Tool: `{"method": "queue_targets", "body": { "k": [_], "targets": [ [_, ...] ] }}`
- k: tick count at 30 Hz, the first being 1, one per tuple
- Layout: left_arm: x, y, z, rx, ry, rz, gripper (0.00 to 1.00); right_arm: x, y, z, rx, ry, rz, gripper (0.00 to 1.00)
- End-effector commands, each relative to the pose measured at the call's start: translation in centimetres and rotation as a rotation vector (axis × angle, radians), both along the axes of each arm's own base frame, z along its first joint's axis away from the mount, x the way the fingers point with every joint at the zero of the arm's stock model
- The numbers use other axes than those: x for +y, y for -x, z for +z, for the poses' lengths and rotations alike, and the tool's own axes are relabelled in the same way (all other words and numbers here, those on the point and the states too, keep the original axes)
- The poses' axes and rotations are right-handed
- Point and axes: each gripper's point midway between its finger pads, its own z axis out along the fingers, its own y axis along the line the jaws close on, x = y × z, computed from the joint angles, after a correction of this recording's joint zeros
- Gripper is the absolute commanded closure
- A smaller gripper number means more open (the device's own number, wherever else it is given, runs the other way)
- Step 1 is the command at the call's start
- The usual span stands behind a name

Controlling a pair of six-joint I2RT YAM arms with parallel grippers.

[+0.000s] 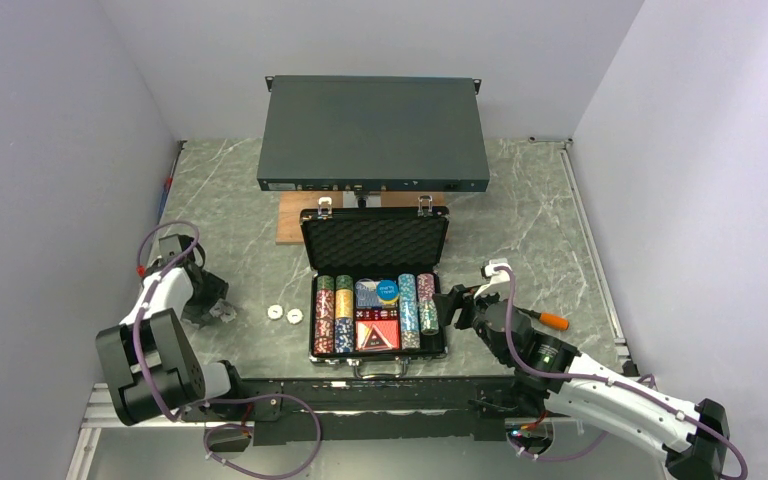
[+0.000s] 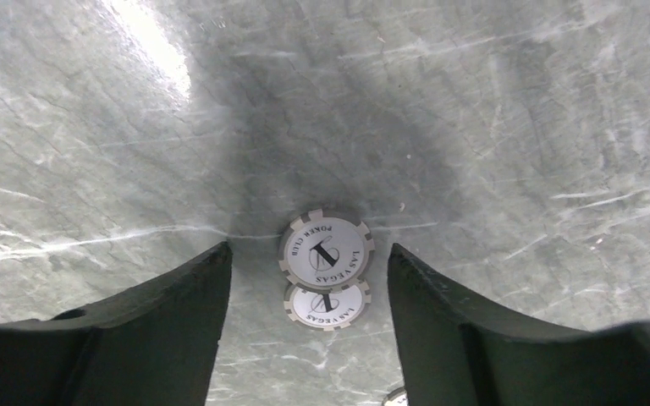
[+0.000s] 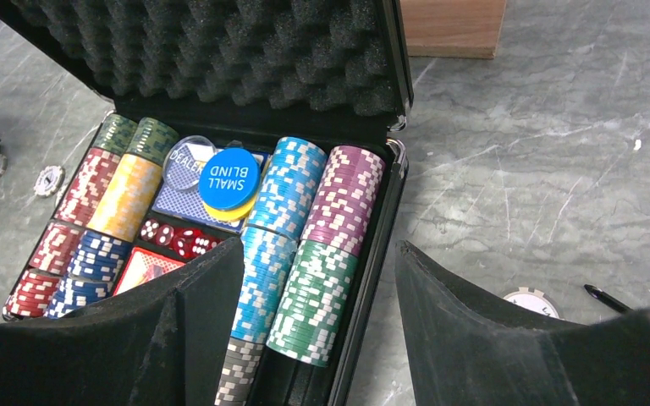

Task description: Pack up texas hold em set

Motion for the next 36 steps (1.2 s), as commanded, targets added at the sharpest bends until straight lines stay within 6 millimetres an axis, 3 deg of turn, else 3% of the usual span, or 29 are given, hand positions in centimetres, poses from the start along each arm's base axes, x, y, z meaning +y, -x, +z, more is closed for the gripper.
{"method": "queue_targets", "body": {
  "k": [1,15,24,33,36],
  "targets": [
    [0.5,-0.2,-0.7,0.019,-0.007,-0.011,0.33,0.0,-0.5,1.0,-0.037,-0.031,-0.020,0.32],
    [-0.2,-0.5,-2.5,0.101,0.034,-0.101,0.40,-0.1,-0.5,1.2,-0.042,-0.038,-0.024,0.32],
    [-1.1,-0.9,-3.2,0.147,0.048,-0.154,0.35,-0.1,-0.4,1.2,-0.045,-0.045,-0.021,0.32],
    [-1.4,-1.0,-3.6,0.143,0.064,-0.185,0.69,-0.1,-0.4,1.3,-0.047,-0.048,-0.021,0.32],
    [-1.4,-1.0,-3.5,0.140,0.060,-0.188,0.71,-0.2,-0.4,1.3,-0.049,-0.048,-0.021,0.32]
  ]
}}
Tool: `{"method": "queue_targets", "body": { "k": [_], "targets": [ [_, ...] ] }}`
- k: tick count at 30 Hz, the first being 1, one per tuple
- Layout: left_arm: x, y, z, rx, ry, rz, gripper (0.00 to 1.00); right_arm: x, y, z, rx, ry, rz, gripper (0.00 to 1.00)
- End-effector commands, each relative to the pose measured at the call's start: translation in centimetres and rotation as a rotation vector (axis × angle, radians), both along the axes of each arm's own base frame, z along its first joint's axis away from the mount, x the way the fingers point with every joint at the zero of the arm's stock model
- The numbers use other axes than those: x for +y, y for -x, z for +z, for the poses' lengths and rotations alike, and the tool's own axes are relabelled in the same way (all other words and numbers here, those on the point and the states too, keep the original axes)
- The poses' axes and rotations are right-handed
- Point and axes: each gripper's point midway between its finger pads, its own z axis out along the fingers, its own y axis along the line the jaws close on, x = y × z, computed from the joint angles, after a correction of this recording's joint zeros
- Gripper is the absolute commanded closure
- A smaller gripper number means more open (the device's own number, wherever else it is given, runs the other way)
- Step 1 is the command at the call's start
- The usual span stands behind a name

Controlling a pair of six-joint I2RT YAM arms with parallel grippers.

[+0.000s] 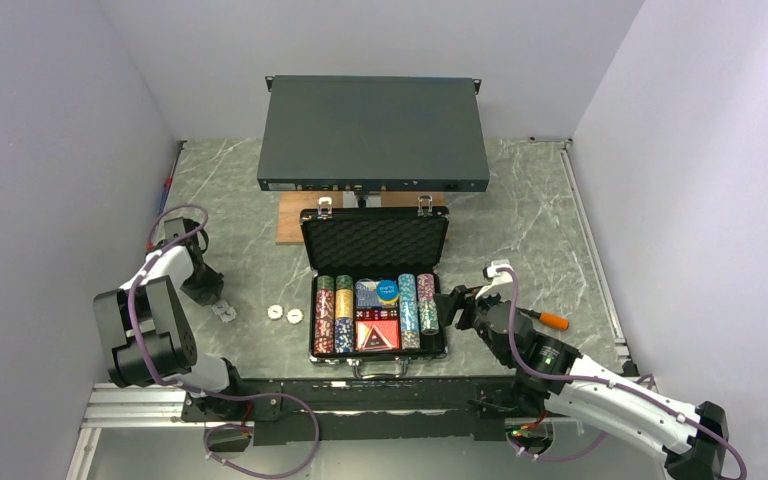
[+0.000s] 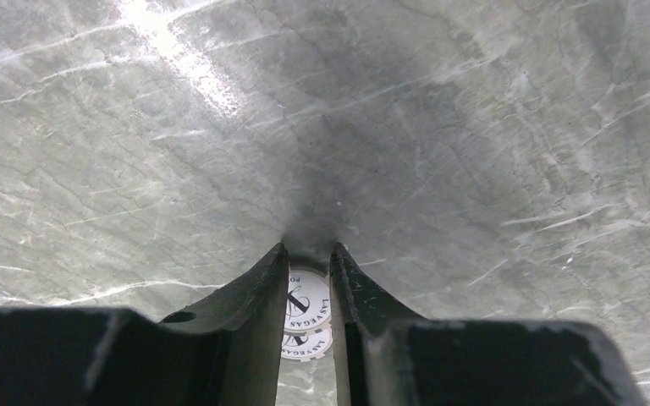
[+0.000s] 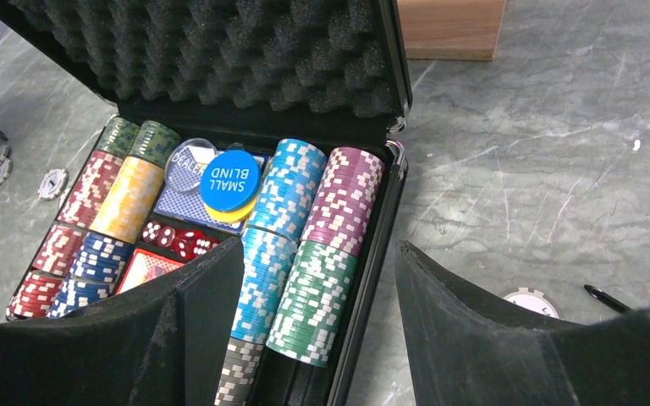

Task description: Pack up texas hold em set

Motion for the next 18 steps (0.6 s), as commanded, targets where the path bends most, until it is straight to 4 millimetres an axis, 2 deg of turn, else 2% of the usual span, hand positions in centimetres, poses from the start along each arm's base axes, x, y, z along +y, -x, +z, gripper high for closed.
{"method": "queue_targets", "body": {
  "k": [1,6,13,18],
  "targets": [
    [-2.0,1.8,-2.9,0.063,0.084,-0.023,0.72,0.0,-0.4,1.2,-0.039,-0.035,-0.018,0.32],
    [-2.8,1.6,-2.6,0.058,0.097,-0.059,0.65,0.0,-0.5,1.2,-0.039,-0.034,-0.019,0.32],
    [-5.6,1.9,-2.2,0.065,0.113,-0.116,0.54,0.0,-0.5,1.2,-0.038,-0.033,-0.023,0.32],
    [-8.4,2.0,-1.8,0.041,0.179,-0.145,0.53,0.0,-0.5,1.2,-0.038,-0.033,-0.022,0.32]
  ]
}}
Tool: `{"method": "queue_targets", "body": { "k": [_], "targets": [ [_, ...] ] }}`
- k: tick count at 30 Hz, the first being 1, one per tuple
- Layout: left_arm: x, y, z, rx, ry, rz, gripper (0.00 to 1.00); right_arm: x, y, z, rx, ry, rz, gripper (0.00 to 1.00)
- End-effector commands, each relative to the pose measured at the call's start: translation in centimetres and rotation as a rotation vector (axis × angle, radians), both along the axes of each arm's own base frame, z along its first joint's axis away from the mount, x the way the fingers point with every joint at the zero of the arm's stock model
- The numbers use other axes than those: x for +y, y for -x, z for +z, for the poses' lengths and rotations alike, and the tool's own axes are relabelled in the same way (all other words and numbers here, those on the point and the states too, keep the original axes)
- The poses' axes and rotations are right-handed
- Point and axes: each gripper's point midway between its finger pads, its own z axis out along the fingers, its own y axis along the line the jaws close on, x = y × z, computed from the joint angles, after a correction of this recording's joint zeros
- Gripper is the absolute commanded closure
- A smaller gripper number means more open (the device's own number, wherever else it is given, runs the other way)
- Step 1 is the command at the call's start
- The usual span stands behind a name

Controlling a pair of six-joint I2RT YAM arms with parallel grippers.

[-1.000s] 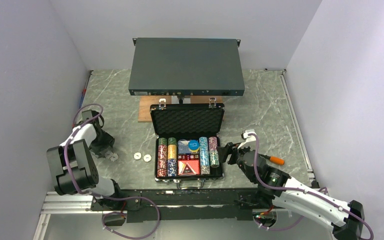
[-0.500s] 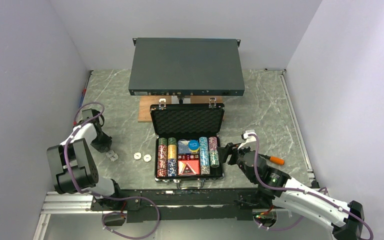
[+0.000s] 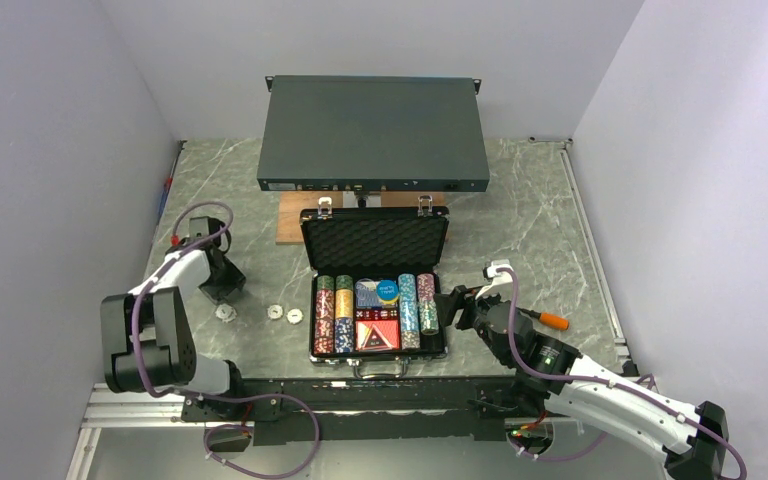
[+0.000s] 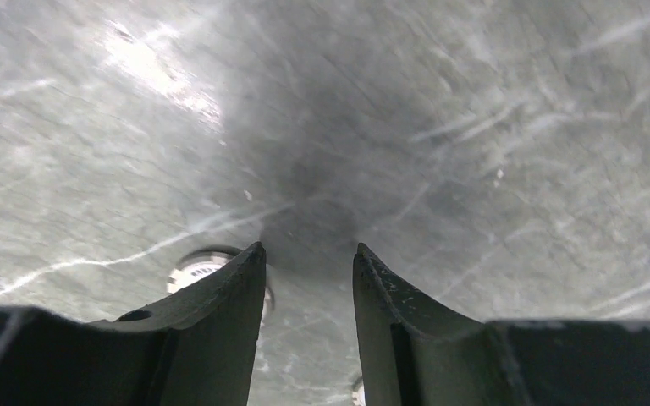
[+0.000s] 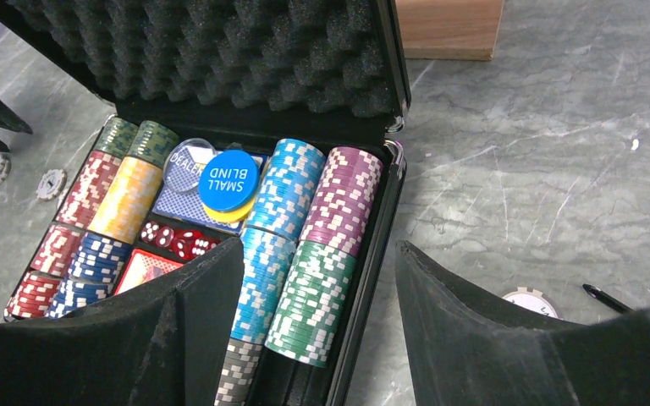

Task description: Pack up texas hold em set

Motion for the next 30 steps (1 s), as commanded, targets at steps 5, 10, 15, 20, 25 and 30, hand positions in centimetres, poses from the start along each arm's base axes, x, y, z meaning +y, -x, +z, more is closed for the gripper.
{"method": "queue_targets", "body": {
  "k": [5,10,15,20,25,30],
  "targets": [
    [-7.1,3.1,-1.5,0.084,0.190,-0.082,0.53,0.1,-0.5,1.2,-0.038,-0.034,-0.018,0.32],
    [-4.5,3.6,0.2,0.063,0.059,-0.006,0.38,0.1,-0.4,1.3,-0.038,-0.035,-0.015,0.32],
    [-0.6,4.8,1.9,0.006,-0.032,0.145,0.22,0.2,-0.4,1.2,-0.036,-0.035,-0.012,0.32],
    [2.1,4.8,3.2,-0.055,-0.060,0.202,0.23,0.2,-0.4,1.1,-0.035,-0.032,-0.008,0.32],
    [2.2,4.7,2.3,-0.057,0.005,0.235,0.17,0.2,-0.4,1.2,-0.036,-0.033,-0.010,0.32],
    [0.9,4.7,0.4,0.042,0.106,0.241,0.22,0.2,-0.4,1.1,-0.034,-0.031,-0.010,0.32]
  ]
}}
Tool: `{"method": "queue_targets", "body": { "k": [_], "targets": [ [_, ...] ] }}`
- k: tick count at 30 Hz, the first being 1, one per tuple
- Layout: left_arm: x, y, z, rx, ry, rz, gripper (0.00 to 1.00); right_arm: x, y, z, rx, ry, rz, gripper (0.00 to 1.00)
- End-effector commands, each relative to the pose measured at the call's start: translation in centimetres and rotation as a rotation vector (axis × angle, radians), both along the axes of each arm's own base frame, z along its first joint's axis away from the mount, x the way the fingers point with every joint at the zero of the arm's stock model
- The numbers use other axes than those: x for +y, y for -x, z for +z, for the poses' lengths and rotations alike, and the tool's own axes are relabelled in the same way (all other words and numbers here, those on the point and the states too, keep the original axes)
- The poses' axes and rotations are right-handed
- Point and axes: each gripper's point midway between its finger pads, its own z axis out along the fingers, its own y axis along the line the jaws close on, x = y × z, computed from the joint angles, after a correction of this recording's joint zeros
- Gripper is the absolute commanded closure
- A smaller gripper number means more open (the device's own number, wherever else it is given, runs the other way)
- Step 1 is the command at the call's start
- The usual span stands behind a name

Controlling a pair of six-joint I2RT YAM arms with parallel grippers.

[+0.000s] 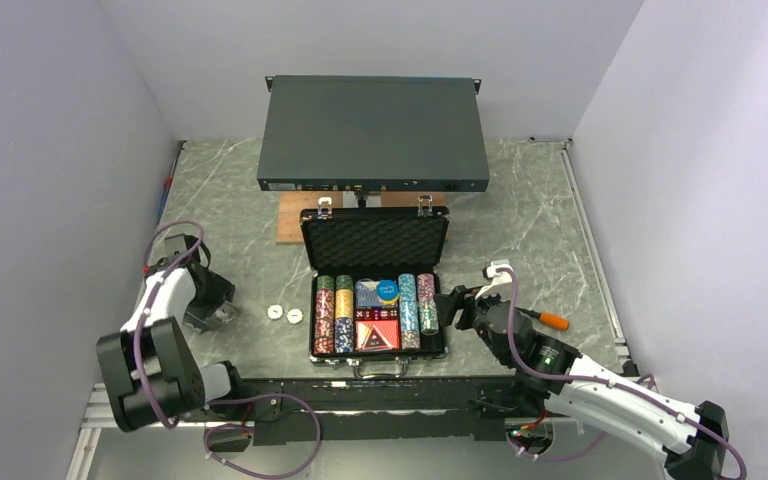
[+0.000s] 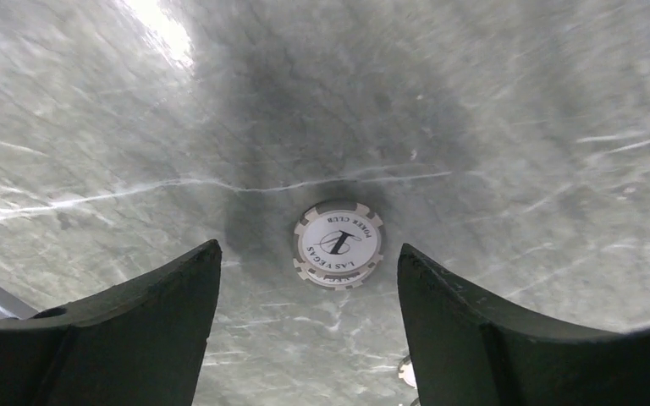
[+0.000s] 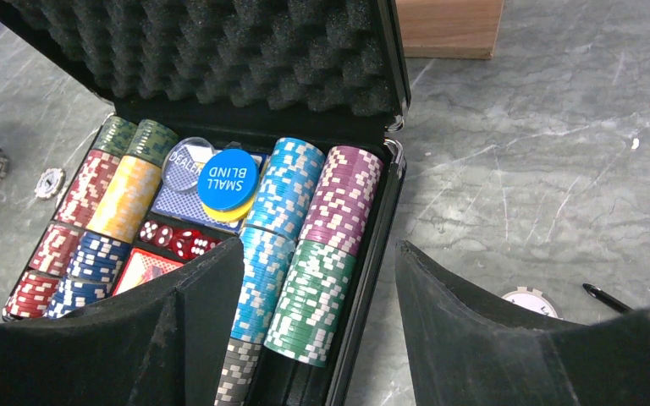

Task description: Pack up texas hold em set

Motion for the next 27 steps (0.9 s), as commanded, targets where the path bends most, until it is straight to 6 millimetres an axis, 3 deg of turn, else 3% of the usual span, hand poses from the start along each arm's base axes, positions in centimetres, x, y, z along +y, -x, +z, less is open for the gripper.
{"method": "queue_targets", "body": {
  "k": [1,9,17,21,27],
  "targets": [
    [-1.3,-0.3,-1.4,0.054,0.099,-0.002,0.23,0.3,-0.4,1.2,-0.036,-0.034,-0.008,0.32],
    [-2.1,1.0,-3.1,0.130,0.144,0.030,0.28,0.2,-0.4,1.2,-0.037,-0.034,-0.009,0.32],
    [-3.1,0.3,-3.4,0.100,0.151,-0.034,0.48,0.2,-0.5,1.1,-0.034,-0.028,-0.011,0.32],
    [-4.5,-0.2,-3.6,0.097,0.162,-0.087,0.57,0.2,-0.5,1.2,-0.036,-0.032,-0.012,0.32],
    [-8.1,-0.9,-4.0,0.097,0.184,-0.182,0.70,0.3,-0.5,1.2,-0.034,-0.027,-0.011,0.32]
  ]
}}
